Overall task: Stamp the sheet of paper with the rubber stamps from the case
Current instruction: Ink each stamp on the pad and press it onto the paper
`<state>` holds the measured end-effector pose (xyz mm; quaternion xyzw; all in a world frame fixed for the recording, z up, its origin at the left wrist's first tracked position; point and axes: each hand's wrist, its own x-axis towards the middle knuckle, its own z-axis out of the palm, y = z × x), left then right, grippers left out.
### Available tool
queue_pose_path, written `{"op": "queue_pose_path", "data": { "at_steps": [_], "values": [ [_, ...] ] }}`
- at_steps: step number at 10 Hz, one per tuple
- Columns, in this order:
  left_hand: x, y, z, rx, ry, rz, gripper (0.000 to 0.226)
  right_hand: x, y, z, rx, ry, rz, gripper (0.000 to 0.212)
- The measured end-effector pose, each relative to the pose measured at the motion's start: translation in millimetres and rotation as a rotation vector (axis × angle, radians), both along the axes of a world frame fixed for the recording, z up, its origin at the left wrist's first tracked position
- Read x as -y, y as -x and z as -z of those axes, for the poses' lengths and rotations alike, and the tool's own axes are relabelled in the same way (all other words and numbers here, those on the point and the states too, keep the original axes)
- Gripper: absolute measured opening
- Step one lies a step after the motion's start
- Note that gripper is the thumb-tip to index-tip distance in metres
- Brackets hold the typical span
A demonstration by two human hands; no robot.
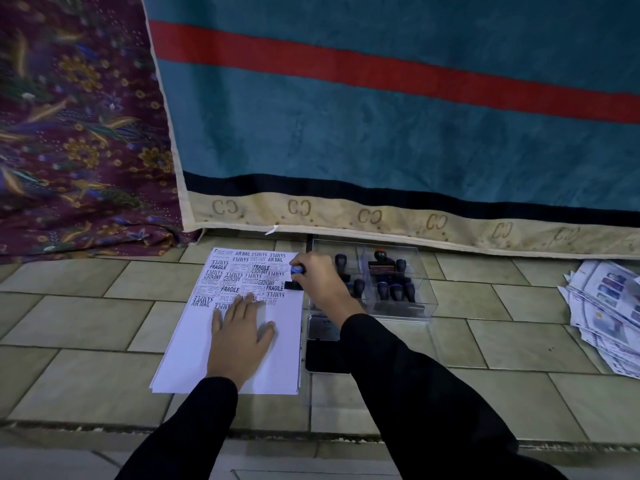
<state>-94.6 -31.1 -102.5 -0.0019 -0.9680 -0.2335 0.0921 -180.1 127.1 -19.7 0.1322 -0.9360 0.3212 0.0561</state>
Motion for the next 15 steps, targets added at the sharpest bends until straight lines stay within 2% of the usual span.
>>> {"op": "queue_pose_path", "data": {
  "at_steps": [2,5,8,11,12,13,15],
  "values": [
    [0,1,0,-0.001,0.006,-0.004,0.048,2,4,4,0.007,-0.040,-0.034,0.024],
    [0,1,0,-0.011,0.014,-0.001,0.047,4,1,6,-0.037,-0.168,-0.081,0.014],
    [-1,-2,-3,-0.024,0.001,-0.003,0.045,2,4,-1,0.023,-0.138,-0.064,0.021],
    [-1,-2,-5,-0.004,0.011,-0.003,0.046,7,4,-5,0.057,-0.179,-0.092,0.012],
    [-2,-3,-7,-0.005,-0.004,-0.008,0.046,12,-1,-5,0.039,-0.262,-0.102,0.009],
    [-3,-3,-6,-0.004,0.013,-0.014,0.047,14,-2,-4,0.038,-0.294,-0.099,0.026],
    [-3,0,-7,-0.020,0.053,-0.011,0.046,19,4,-10,0.091,-0.226,-0.019,0.034]
  ]
}}
